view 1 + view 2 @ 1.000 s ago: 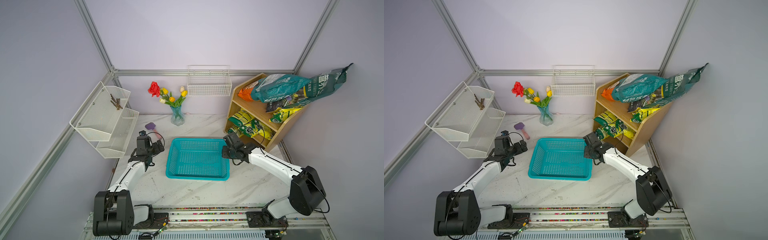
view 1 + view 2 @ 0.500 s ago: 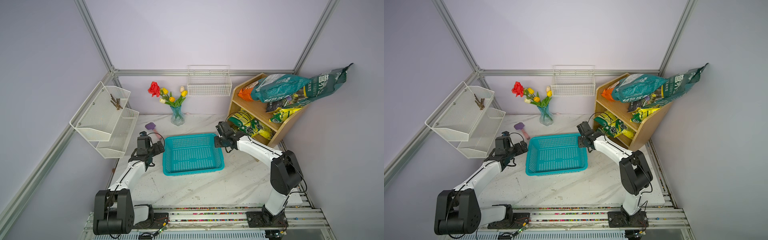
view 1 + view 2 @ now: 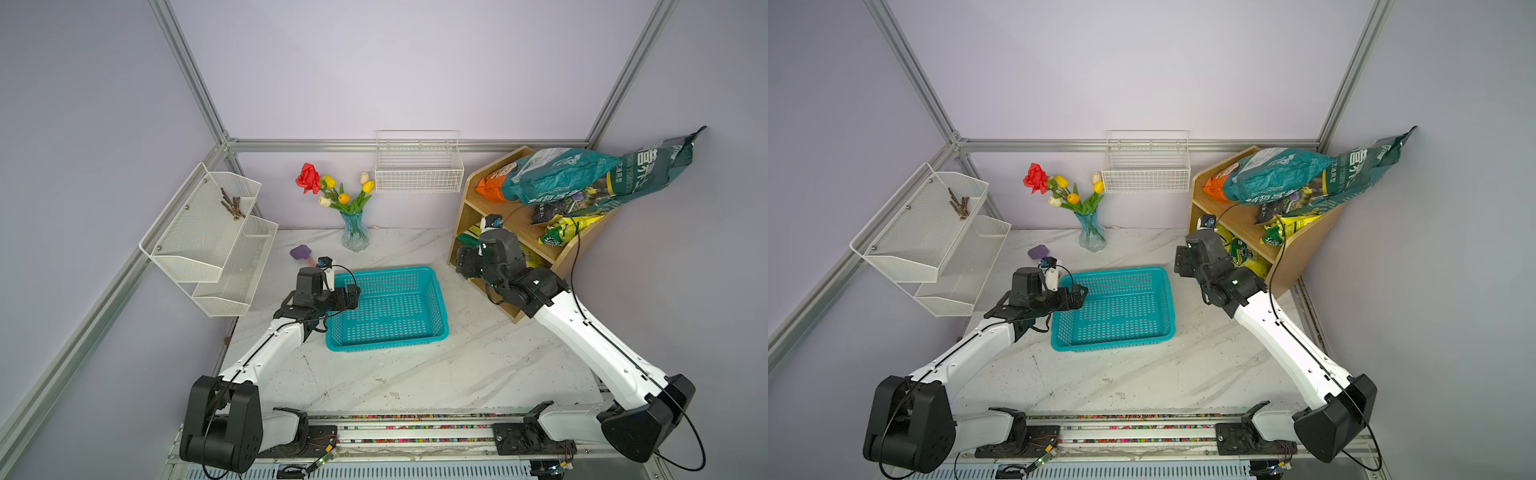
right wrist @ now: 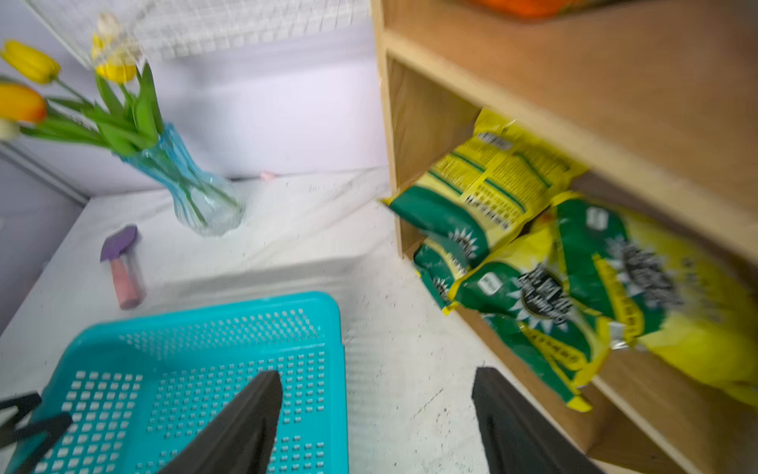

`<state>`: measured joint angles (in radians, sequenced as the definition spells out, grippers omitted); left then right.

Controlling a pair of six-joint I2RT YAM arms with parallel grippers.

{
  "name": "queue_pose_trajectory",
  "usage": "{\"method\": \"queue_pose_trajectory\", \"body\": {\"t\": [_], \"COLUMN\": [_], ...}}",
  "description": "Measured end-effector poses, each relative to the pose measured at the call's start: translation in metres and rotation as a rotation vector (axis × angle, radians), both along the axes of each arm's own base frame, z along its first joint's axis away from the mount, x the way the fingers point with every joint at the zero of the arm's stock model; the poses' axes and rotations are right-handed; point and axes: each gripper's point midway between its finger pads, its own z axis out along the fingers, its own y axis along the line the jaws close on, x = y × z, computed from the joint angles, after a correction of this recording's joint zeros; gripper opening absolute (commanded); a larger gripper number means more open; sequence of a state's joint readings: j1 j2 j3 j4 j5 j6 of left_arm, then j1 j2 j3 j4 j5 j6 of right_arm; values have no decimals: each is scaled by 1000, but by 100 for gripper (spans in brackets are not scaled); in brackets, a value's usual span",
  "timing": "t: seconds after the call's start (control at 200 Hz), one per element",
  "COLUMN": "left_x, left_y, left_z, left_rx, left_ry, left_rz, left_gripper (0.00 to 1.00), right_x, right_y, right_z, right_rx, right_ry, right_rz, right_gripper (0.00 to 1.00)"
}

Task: Take down the fertilizer bag from the shelf
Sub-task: Pick up the fertilizer bag from the shelf.

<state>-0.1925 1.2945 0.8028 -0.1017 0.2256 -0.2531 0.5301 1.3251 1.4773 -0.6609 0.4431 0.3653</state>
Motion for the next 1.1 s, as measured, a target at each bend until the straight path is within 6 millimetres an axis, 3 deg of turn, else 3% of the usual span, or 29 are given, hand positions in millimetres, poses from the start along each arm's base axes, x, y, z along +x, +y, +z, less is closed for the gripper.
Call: {"method": "queue_pose_trajectory", "body": {"t": [0.155, 0.27, 0.385, 0.515, 0.73, 0.825, 0.87, 0.885, 0.89, 0.925, 1.015, 1.1], "left_x": [8, 15, 17, 18, 16, 15, 14, 14, 14, 14, 14, 14], "left_y": [-19, -25, -26, -26, -25, -23, -21, -21, -20, -19, -15, -11], "left_z": [21, 36, 34, 33, 45, 57, 64, 66, 67, 72, 83, 87], "left_rx": [-5, 5, 23, 26, 26, 31, 35, 36, 37, 40, 51, 65], "left_ry": [-32, -78, -84, -85, -121, -157, -179, -186, -189, -205, -243, -260], "left_rz": [-68, -97, -109, -117, -116, -107, -101, -98, -96, -90, -73, -56], "left_gripper": [100, 100, 100, 100, 100, 100, 100, 100, 100, 100, 100, 100], "right_x": [-12, -28, -29, -10, 40, 56, 61, 62, 62, 64, 66, 68], "right_y": [-34, -60, -76, -81, -107, -119, -122, -123, -123, -124, -125, -122], "right_z": [100, 137, 157, 163, 142, 130, 128, 128, 128, 129, 133, 136], "right_rx": [58, 77, 61, 32, -23, -31, -31, -22, -19, -13, -6, -12], "right_ry": [-236, -347, -436, -501, -551, -571, -589, -596, -601, -618, -658, -676], "right_rz": [-144, -239, -335, -419, -574, -619, -632, -634, -637, -639, -634, -607], "right_gripper": [84, 94, 95, 95, 92, 79, 63, 63, 55, 44, 26, 0]}}
